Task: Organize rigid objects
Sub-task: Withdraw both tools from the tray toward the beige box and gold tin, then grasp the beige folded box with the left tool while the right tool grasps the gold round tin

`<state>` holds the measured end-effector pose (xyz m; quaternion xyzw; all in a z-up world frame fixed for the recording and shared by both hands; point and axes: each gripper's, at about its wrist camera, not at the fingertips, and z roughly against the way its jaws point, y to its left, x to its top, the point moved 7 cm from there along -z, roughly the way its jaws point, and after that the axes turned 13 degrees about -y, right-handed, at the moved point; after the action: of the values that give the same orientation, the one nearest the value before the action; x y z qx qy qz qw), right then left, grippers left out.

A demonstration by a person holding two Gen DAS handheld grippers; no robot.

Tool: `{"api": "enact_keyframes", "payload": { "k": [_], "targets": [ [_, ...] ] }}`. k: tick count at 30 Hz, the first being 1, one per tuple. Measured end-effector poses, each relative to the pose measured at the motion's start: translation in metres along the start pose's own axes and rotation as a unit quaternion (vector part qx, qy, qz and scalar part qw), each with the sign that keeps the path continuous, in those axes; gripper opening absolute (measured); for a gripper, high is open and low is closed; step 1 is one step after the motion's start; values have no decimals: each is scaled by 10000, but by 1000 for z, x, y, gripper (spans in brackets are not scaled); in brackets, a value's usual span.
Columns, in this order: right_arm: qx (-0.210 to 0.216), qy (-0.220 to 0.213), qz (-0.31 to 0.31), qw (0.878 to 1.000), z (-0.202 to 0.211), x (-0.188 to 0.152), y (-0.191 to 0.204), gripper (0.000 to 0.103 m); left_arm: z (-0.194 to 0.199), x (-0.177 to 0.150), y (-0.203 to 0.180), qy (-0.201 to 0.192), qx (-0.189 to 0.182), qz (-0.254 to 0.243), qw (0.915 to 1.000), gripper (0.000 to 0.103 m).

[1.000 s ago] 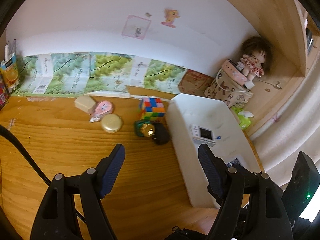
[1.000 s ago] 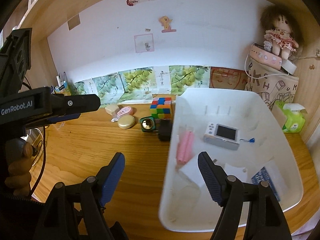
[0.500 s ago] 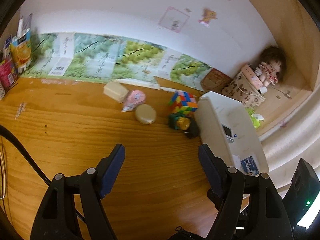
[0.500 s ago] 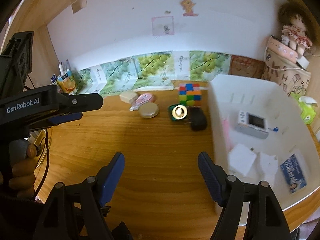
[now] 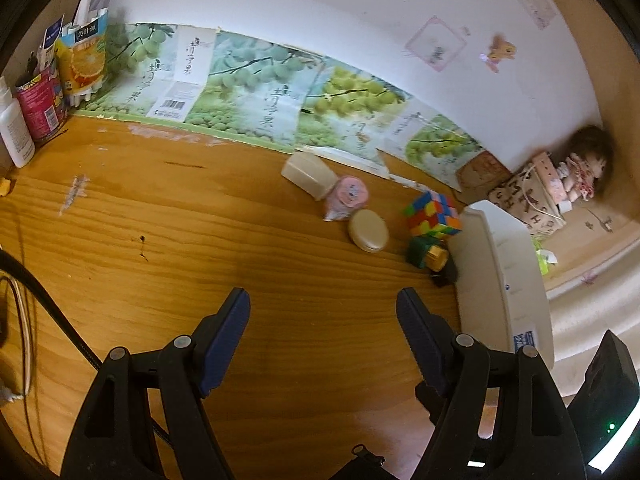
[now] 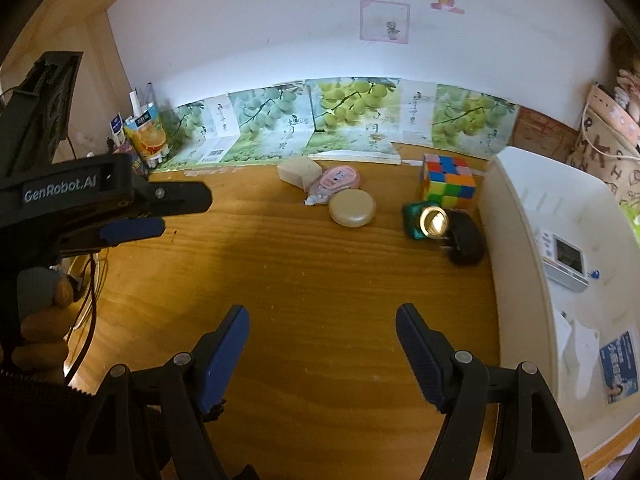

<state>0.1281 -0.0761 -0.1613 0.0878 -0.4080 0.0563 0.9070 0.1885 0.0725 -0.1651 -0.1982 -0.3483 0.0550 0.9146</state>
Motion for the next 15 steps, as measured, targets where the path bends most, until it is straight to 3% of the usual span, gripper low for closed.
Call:
{"api": "enact_keyframes", "payload": {
  "k": [10,15],
  "targets": [
    [8,55,-268,9996,-55,23,-4,76,-22,36,-1,172,153,-195,9995,79],
    [45,30,-252,9997,-81,30,-9,76,-47,57,-10,378,272,-594,9971,79]
  ]
}}
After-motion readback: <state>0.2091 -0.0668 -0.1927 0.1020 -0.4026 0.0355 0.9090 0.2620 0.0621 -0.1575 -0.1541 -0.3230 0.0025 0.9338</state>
